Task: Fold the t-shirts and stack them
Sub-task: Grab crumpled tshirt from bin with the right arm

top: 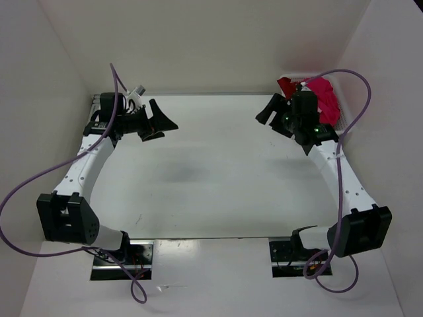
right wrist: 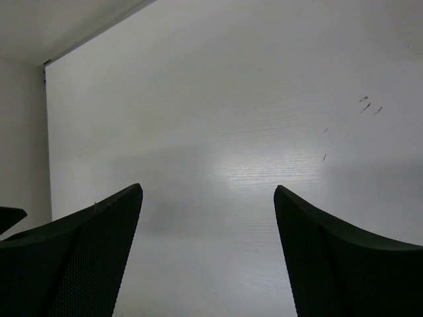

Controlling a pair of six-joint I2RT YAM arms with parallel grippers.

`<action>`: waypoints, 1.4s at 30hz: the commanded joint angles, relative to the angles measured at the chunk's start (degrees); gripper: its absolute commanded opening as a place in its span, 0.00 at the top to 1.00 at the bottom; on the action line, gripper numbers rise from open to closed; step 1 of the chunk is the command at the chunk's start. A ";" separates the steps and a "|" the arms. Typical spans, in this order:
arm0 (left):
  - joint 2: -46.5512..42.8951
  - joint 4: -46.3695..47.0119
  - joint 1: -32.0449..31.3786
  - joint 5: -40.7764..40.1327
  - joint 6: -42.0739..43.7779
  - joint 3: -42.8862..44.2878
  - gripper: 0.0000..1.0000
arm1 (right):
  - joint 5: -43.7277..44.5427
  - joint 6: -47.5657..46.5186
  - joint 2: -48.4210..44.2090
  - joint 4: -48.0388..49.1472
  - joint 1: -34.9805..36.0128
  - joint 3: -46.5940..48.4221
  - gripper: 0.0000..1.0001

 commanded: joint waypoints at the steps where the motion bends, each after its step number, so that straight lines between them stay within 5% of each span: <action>1: -1.01 3.08 0.74 3.12 1.12 -1.19 0.00 | -5.80 -1.89 -1.07 -0.36 -3.55 1.96 0.16; 3: -1.01 3.09 0.74 5.49 0.60 -1.20 0.00 | -6.80 -2.95 -1.07 0.95 -4.78 1.96 0.26; 4: -1.01 5.53 0.74 6.46 -0.45 -2.94 0.00 | -6.80 -2.95 -1.07 0.95 -4.78 1.96 0.39; 8: -3.11 6.61 0.05 6.65 -0.29 -4.10 0.29 | -5.56 -2.95 2.87 0.34 -8.38 5.64 0.73; 10: -3.12 5.82 -0.66 5.68 -0.28 -4.10 0.63 | -4.87 -2.95 4.89 0.34 -8.91 7.14 0.85; 14: -5.04 5.29 -1.71 4.45 0.33 -5.51 0.83 | 6.36 -2.95 11.38 -2.37 -11.62 13.54 0.99; 20: -6.46 3.54 -4.26 0.50 3.05 -6.91 0.86 | 11.92 -4.36 23.51 -6.96 -19.27 26.81 0.99; 27: -7.07 3.00 -6.11 -0.03 4.20 -8.58 0.47 | 13.68 -5.15 35.75 -7.13 -20.96 36.49 0.53; 34: -6.02 1.33 -6.11 -0.65 5.78 -8.06 0.43 | 10.17 -5.68 50.24 -12.22 -21.48 52.91 0.48; 42: -4.96 1.33 -5.50 -2.40 5.78 -7.53 0.42 | 10.78 -4.53 56.93 -12.41 -19.72 57.05 0.39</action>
